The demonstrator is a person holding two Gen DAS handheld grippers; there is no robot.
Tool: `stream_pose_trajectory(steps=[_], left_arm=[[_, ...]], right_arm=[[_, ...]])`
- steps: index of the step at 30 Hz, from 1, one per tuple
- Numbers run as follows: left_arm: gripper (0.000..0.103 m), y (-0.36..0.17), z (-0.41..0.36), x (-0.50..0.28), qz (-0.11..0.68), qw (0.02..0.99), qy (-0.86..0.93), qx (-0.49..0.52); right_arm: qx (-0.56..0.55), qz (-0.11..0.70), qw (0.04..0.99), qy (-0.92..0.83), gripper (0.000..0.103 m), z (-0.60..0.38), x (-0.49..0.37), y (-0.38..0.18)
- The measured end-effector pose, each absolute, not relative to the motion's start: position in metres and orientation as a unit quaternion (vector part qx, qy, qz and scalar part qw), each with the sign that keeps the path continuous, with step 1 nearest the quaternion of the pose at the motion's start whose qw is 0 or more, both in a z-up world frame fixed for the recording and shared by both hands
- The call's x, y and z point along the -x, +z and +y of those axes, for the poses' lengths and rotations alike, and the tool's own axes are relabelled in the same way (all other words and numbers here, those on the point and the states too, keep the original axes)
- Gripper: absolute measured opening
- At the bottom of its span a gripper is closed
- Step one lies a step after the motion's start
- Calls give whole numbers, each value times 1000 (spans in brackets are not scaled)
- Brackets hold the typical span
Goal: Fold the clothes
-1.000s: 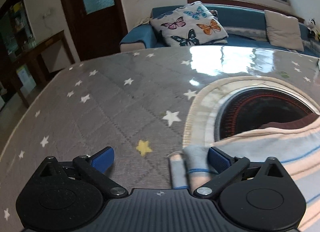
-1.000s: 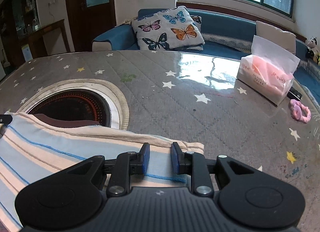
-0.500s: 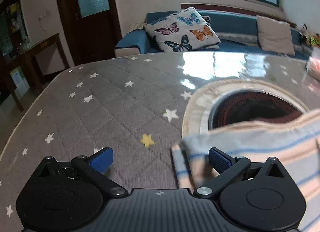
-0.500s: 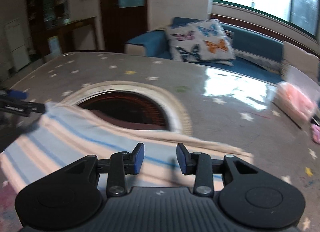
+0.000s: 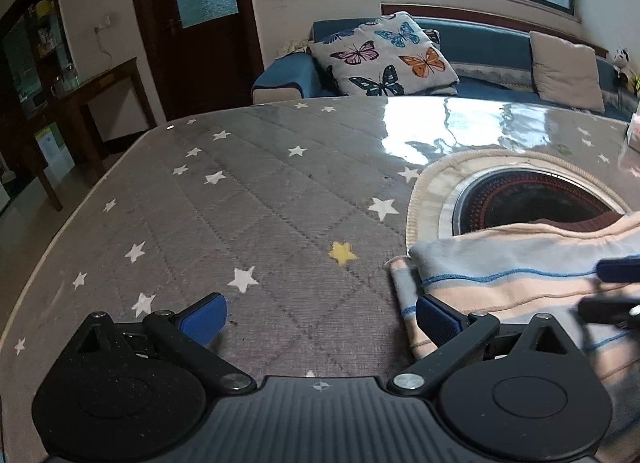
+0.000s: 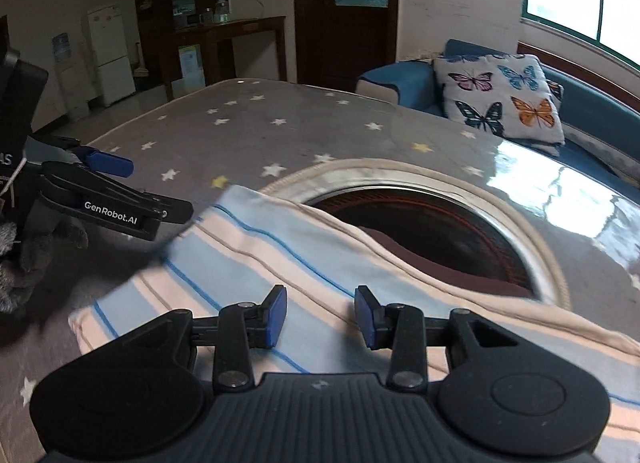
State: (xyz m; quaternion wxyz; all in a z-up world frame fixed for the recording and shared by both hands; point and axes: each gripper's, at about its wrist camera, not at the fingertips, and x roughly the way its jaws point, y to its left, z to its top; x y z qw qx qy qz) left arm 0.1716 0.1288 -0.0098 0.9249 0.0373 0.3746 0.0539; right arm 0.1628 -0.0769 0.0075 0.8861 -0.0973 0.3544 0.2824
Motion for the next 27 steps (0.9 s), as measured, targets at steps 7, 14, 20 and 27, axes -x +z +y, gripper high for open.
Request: stream_pose_trajectory(steps=[7,14,20,27], left_arm=[[102,-3,136,-165,371,927,52,-20],[102,-1,139,-162,373,926,53,-8],[102,1,140,-159,373,926,53,-2],[102,1,140,-153,380,923,49,18]], right_arm=[[120,352,883,286,37,-49,-159,-5],[148,342,879,298,38,-33,-151,-9],[153,333,876,314,38,-29,-140,-6],[159,331,858,359,38,-16,-112,-4]])
